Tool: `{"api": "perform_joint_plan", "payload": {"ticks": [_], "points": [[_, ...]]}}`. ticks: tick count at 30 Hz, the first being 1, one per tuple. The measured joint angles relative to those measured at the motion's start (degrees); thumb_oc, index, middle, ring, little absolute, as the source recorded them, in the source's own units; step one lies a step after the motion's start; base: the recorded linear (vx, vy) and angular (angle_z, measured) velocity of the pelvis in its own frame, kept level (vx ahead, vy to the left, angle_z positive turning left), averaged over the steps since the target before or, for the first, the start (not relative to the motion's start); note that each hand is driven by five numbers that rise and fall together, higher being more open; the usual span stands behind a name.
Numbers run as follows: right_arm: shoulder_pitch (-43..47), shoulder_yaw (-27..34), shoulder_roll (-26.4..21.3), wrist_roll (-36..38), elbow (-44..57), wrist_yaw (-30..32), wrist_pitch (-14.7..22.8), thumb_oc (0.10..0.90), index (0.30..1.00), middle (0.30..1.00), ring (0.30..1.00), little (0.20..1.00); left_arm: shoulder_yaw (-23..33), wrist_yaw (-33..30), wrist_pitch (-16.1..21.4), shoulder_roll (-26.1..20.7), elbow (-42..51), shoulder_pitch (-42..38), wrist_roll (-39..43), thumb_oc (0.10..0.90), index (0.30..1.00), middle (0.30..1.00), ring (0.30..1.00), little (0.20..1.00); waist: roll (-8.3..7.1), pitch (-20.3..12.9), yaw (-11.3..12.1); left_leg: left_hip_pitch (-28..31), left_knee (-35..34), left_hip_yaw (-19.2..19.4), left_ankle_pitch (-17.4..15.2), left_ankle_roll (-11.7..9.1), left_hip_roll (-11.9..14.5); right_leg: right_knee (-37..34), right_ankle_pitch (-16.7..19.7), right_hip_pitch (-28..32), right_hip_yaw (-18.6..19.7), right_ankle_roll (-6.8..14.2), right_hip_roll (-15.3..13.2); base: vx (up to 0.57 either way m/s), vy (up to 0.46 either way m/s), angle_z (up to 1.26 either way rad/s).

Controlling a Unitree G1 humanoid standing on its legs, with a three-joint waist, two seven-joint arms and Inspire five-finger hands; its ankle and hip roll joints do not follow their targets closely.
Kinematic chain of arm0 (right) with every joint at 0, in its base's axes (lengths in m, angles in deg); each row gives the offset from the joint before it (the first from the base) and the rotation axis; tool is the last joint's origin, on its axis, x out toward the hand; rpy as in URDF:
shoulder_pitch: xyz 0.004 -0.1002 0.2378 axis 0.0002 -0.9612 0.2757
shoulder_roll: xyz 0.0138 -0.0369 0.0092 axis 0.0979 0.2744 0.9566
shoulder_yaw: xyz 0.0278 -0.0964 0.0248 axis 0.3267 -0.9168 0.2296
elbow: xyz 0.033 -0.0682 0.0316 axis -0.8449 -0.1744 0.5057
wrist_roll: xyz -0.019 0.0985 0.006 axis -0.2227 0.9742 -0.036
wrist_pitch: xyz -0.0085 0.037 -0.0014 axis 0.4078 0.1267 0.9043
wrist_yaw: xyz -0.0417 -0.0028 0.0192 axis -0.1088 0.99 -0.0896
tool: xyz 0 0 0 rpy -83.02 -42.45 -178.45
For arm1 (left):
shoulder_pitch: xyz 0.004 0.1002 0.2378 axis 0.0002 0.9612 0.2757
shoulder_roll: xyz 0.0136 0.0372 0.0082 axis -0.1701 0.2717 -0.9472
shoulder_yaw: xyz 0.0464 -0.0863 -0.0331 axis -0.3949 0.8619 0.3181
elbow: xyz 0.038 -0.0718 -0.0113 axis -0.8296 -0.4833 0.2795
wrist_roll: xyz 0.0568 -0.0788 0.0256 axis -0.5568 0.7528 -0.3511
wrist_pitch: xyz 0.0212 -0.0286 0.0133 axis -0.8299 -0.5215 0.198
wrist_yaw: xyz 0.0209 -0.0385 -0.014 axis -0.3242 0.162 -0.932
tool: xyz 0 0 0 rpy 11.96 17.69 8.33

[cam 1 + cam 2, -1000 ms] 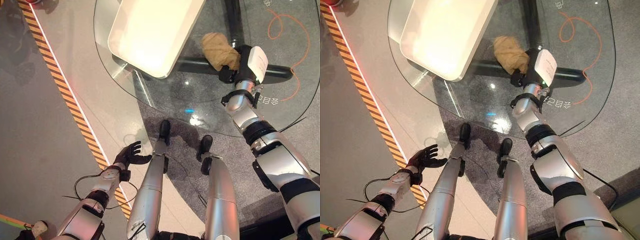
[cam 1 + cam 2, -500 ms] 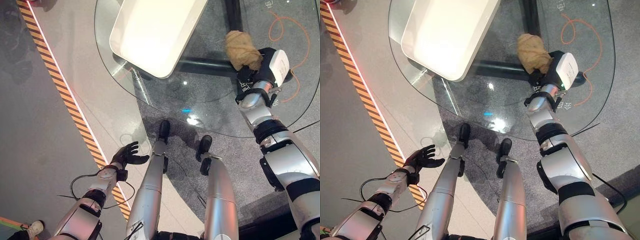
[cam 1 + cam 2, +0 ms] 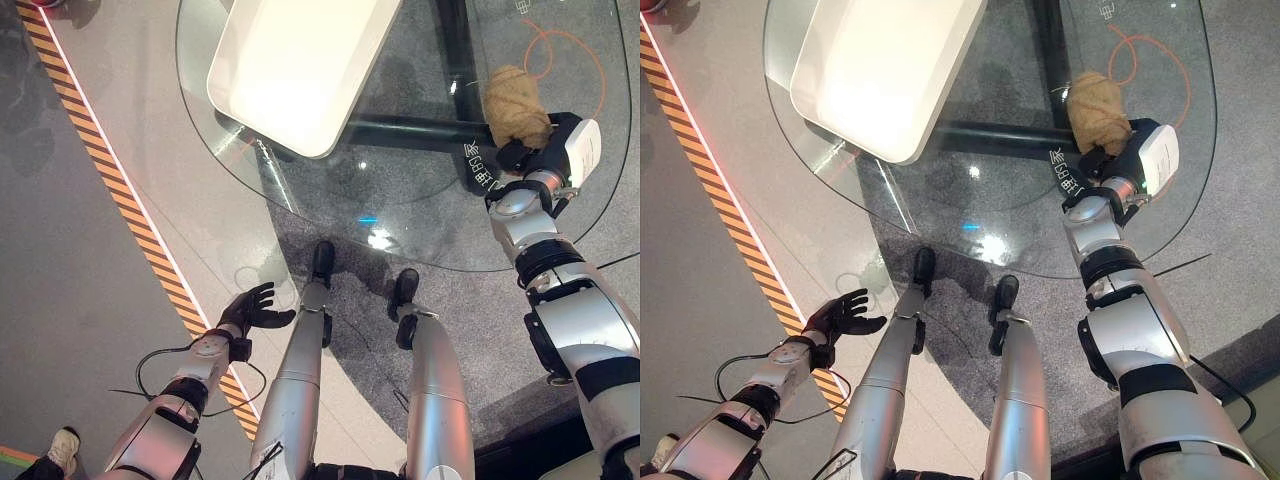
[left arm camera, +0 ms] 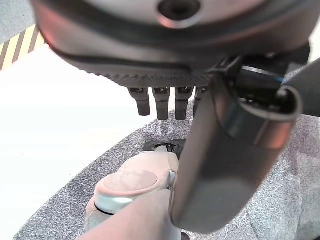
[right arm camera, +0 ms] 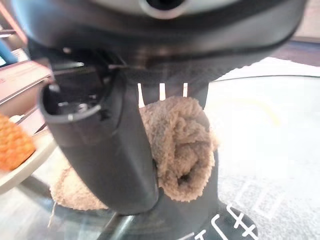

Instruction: Wipe the table with a cloth and put it in the basket.

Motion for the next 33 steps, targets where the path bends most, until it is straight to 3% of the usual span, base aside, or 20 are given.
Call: {"api": "perform_joint_plan", "payload": {"ticks": [17, 33], "points": [[-0.72, 1.27, -1.96, 3.73, -1.11, 0.00, 0.05, 0.100, 0.300, 0.300, 0.300, 0.200, 0.24, 0.17, -0.47, -0.18, -1.73, -1.81, 0.00, 0.800, 0.900, 0.900, 0.900, 0.900, -0.26, -0.01, -0.69, -0.06, -0.05, 0.08, -0.10, 0.14, 0.14, -0.28, 0.03, 0.00, 0.04, 0.00, 0.16, 0.00, 0.000, 0.00], [-0.87, 0.77, -1.86, 1.59, -0.67, -0.12, 0.60, 0.100, 0.300, 0.300, 0.300, 0.200, 0.22, 0.21, -0.61, -0.20, -1.81, -2.14, 0.01, 0.800, 0.900, 0.900, 0.900, 0.900, -0.55, -0.01, -1.31, -0.18, -0.22, 0.18, -0.17, 0.21, 0.33, -0.51, 0.07, -0.12, 0.05, -0.05, 0.40, 0.00, 0.000, 0.00]]}}
